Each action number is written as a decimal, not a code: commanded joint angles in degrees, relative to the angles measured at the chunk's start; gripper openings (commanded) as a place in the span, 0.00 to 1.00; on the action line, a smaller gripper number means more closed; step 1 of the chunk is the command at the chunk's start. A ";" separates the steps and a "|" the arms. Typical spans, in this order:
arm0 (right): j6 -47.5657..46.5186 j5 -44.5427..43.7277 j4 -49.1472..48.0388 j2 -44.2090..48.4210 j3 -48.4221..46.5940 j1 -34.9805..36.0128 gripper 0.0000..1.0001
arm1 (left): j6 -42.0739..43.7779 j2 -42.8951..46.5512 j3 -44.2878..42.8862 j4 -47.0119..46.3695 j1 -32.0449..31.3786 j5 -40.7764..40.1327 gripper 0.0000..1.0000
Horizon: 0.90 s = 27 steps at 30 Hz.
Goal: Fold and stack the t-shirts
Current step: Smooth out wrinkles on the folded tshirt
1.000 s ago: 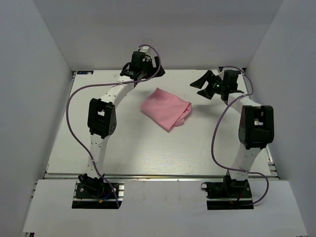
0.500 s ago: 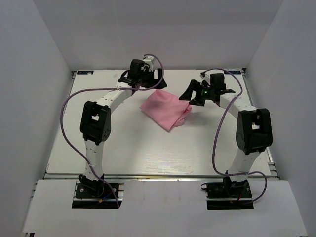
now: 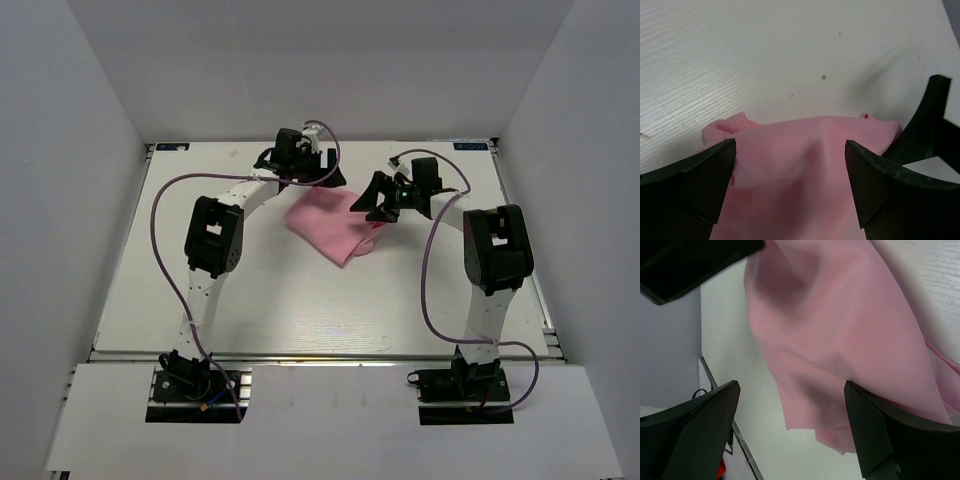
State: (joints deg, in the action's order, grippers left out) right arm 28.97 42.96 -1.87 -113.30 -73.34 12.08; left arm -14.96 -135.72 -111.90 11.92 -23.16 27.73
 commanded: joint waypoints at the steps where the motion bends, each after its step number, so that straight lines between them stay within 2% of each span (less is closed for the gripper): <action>1: 0.30 2.31 -3.14 -1.92 -1.81 -0.21 0.90 | -1.91 -0.23 -1.04 -7.87 -0.05 1.45 1.00; 9: -0.23 0.90 -3.05 -4.74 0.56 -0.82 0.90 | -7.09 -12.62 -13.25 -9.72 -0.05 2.77 1.00; 13: 0.30 0.37 -2.79 -5.80 1.62 -1.79 0.90 | -7.98 -13.17 -13.26 -11.48 -0.05 2.77 1.00; 17: -3.73 -1.90 1.78 -4.13 1.44 -2.06 0.90 | -7.46 -9.66 -11.33 -12.01 -0.05 1.10 1.00; 21: -4.98 -3.93 3.71 1.05 5.65 -2.84 0.90 | -8.94 -4.30 -2.65 -15.51 -0.05 4.00 1.00; 22: -5.15 -4.20 4.58 1.49 5.75 -2.85 0.90 | -8.95 -2.98 2.42 -16.83 -0.05 4.70 1.00; 27: -6.99 -3.85 7.23 1.94 4.97 -2.94 0.90 | -11.75 6.23 17.21 -22.88 -2.41 8.65 1.00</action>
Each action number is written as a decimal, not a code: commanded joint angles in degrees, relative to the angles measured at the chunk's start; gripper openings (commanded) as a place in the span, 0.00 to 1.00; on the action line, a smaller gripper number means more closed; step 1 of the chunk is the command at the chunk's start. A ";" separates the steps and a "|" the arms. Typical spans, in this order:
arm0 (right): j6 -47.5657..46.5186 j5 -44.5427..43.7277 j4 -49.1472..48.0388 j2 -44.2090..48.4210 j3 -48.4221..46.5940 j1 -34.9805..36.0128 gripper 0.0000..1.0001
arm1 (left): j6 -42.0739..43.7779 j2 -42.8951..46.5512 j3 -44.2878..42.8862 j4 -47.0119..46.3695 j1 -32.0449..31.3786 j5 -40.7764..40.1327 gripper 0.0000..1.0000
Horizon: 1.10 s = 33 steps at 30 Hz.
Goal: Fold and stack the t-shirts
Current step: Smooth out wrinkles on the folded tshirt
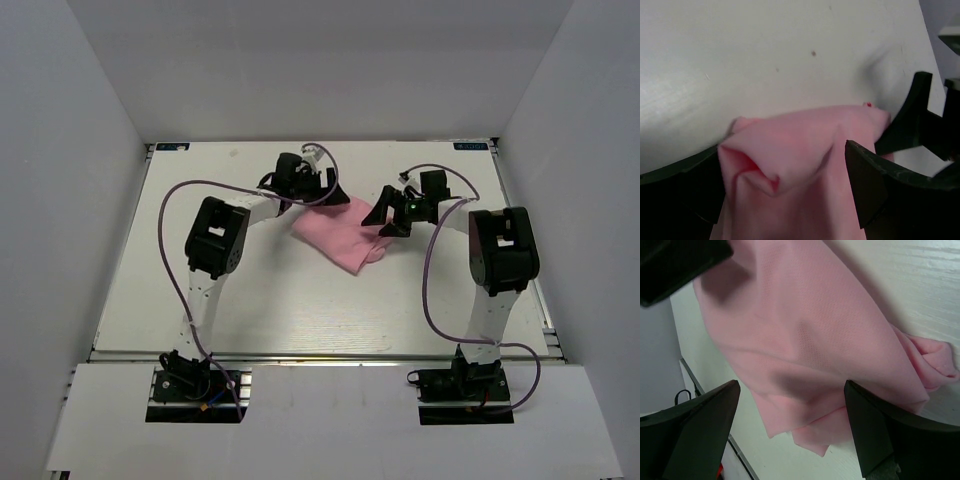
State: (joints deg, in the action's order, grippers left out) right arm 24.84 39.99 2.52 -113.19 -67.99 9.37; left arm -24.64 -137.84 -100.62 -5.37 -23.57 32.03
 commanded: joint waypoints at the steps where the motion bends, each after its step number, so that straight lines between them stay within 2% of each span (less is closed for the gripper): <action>1: -3.22 -1.05 3.18 1.83 -0.83 -0.23 0.90 | -2.68 9.86 11.27 -6.40 -2.00 4.36 1.00; 7: -7.69 -3.34 9.50 4.19 -2.68 0.30 0.90 | -3.83 22.51 30.81 -9.05 -6.30 4.97 1.00; 12: -10.86 -3.60 12.75 9.38 2.41 0.39 0.90 | -3.83 35.50 42.41 -7.65 -7.54 -0.38 1.00; 17: -15.08 -5.27 16.89 16.14 5.23 0.57 0.90 | -0.76 41.24 43.31 3.42 -8.07 -11.89 1.00; 21: -16.66 -5.71 19.70 21.15 5.50 0.65 0.90 | 0.21 43.44 40.42 12.46 -8.07 -21.28 1.00; 24: -17.02 -5.54 21.11 23.53 4.54 0.74 0.90 | 2.22 45.81 37.96 14.68 -8.07 -22.01 1.00; 26: -17.02 -5.27 21.21 24.15 4.27 0.65 0.90 | 4.07 46.96 35.51 14.68 -8.07 -19.30 1.00; 29: -15.79 -4.48 19.81 24.68 3.83 0.48 0.90 | 7.85 47.49 33.22 13.20 -9.38 -8.94 1.00; 30: -15.44 -4.22 19.45 24.42 3.65 0.39 0.90 | 8.99 47.49 33.21 12.23 -9.39 -3.09 1.00; 33: -14.21 -3.52 18.13 23.19 3.30 0.39 0.90 | 10.40 44.68 31.80 10.38 -11.49 5.03 1.00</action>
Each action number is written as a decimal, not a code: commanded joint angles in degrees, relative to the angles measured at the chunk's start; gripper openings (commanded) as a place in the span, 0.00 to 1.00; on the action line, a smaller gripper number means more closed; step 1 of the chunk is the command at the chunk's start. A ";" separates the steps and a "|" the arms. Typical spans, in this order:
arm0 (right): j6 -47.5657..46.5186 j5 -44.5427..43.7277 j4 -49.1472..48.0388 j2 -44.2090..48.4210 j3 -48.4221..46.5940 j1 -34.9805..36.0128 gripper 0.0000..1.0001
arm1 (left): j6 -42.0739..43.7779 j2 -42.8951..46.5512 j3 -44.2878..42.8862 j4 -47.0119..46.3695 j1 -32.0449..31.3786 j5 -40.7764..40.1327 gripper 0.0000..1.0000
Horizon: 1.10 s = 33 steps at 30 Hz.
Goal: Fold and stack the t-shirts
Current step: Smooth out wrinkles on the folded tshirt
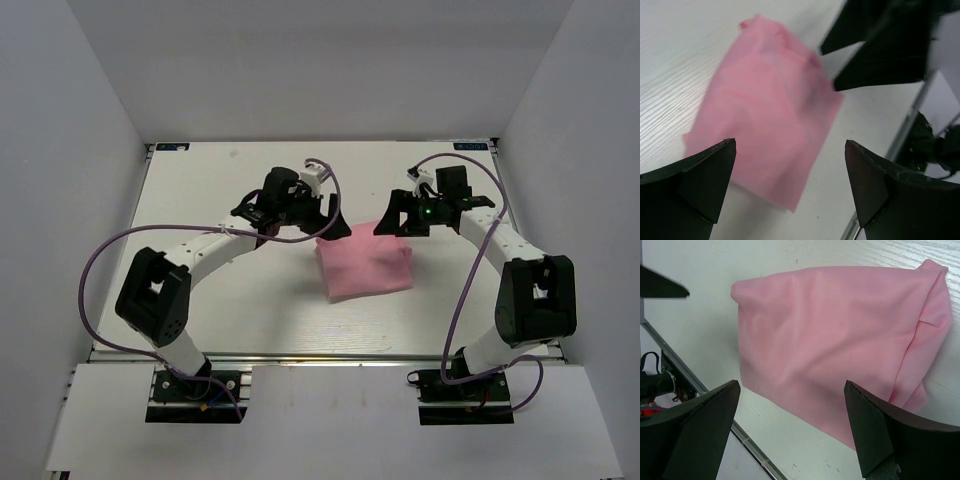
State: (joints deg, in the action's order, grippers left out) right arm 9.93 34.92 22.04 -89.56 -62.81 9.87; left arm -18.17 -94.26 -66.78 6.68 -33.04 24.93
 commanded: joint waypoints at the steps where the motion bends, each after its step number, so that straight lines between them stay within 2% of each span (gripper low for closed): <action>1: 1.14 1.56 -1.65 -0.96 -2.40 -0.11 0.90 | 4.54 0.22 -2.90 -1.67 -2.64 12.86 1.00; 6: 2.72 5.33 -5.25 -2.55 -2.94 -0.20 0.90 | 6.65 -5.57 -3.53 -3.16 -4.32 11.64 1.00; 10: 5.44 8.32 -10.16 -6.32 -2.33 -0.11 0.90 | 12.80 -9.43 -2.30 -4.92 -2.30 8.04 1.00; 11: 6.66 9.72 -11.92 -7.20 -1.97 -0.20 0.90 | 14.03 -10.76 -3.08 -4.92 -2.30 5.33 1.00; 13: 7.81 10.43 -13.95 -8.87 -0.74 -0.20 0.90 | 15.79 -14.18 -5.98 -2.56 -2.30 6.00 1.00; 15: 7.82 10.17 -15.09 -11.41 -0.04 -0.46 0.90 | 13.01 -18.67 -6.51 -4.37 -2.30 6.79 1.00; 18: 8.08 8.07 -16.50 -14.06 1.10 -0.64 0.90 | 10.45 -20.61 -2.14 -10.00 -1.59 8.29 1.00; 27: 10.63 4.90 -23.34 -21.62 8.57 -3.45 0.90 | 7.72 -22.37 4.99 -16.16 2.36 11.71 1.00; 33: 9.32 5.16 -23.45 -20.66 9.90 -5.03 0.90 | 4.21 -20.71 6.14 -20.38 4.47 16.20 1.00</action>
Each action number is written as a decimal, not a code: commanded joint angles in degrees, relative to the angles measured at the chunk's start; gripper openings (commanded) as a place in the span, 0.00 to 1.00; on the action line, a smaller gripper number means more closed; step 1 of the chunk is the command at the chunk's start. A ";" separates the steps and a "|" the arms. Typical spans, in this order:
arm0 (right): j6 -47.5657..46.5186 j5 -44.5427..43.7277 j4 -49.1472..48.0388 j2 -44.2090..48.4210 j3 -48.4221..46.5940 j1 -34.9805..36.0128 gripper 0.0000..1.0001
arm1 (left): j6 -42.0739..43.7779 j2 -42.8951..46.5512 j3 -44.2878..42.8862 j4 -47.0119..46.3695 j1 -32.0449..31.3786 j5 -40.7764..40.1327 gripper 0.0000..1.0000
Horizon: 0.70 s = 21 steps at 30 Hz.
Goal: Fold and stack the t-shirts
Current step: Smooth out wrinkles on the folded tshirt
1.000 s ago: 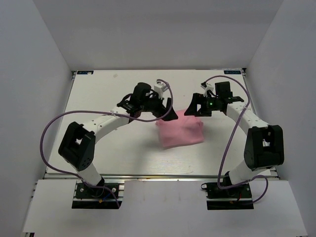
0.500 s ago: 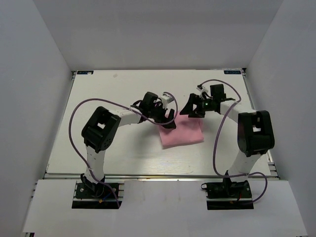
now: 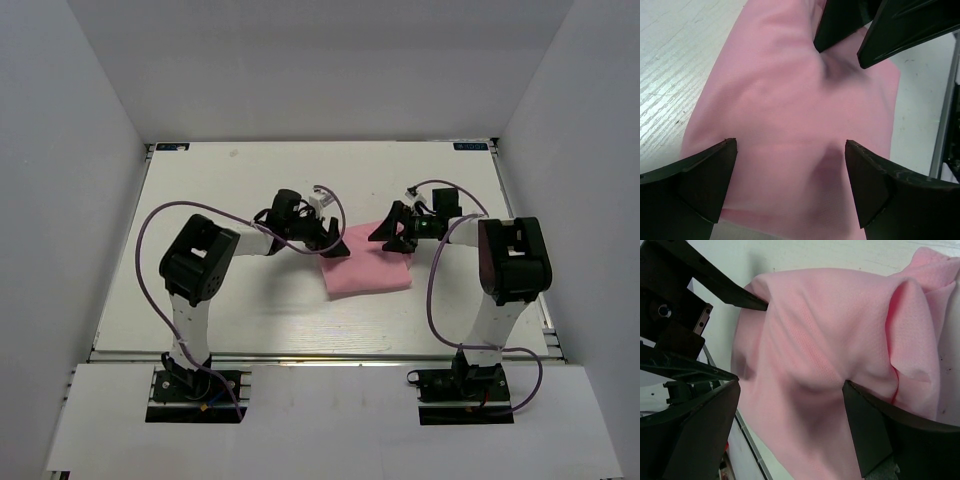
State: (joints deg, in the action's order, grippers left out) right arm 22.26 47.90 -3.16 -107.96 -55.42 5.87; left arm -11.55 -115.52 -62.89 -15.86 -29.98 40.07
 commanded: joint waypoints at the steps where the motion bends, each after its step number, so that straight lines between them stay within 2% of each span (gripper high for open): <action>1: -3.54 -7.39 1.84 -0.77 2.25 -1.12 0.90 | -2.42 0.56 2.25 1.54 2.02 1.58 1.00; 5: -6.88 -7.91 8.68 4.15 -2.49 -1.03 0.90 | -3.13 3.02 -3.37 3.82 2.55 4.65 1.00; 9: -9.77 -9.58 13.09 12.65 -7.06 -1.03 0.90 | -3.65 6.18 -7.41 6.71 3.08 3.87 1.00; 13: -11.10 -11.42 17.30 18.83 -7.25 -0.95 0.90 | -3.65 8.73 -10.92 11.10 3.08 4.40 1.00; 14: -11.36 -14.21 18.61 20.93 -6.73 -0.95 0.90 | -3.65 9.43 -10.93 12.59 3.08 3.53 1.00; 16: -11.63 -16.51 19.41 25.05 -5.76 -0.86 0.90 | -1.04 12.15 -11.46 18.36 2.39 -1.20 1.00; 18: -11.10 -21.41 20.12 27.01 -3.30 -0.86 0.90 | -0.49 13.74 -11.98 23.48 1.07 -12.08 1.00; 20: -10.22 -24.51 22.05 30.52 -1.45 -0.77 0.90 | -4.34 14.27 -11.99 32.17 1.06 -19.31 1.00; 21: -9.79 -28.87 22.58 31.49 -0.84 -0.77 0.90 | -5.75 14.27 -11.03 34.81 0.54 -21.07 1.00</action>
State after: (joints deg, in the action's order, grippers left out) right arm 12.67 28.95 14.72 -78.63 -58.41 5.21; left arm -14.79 -103.85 -73.65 5.82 -28.42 30.11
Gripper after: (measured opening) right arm 0.904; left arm 0.993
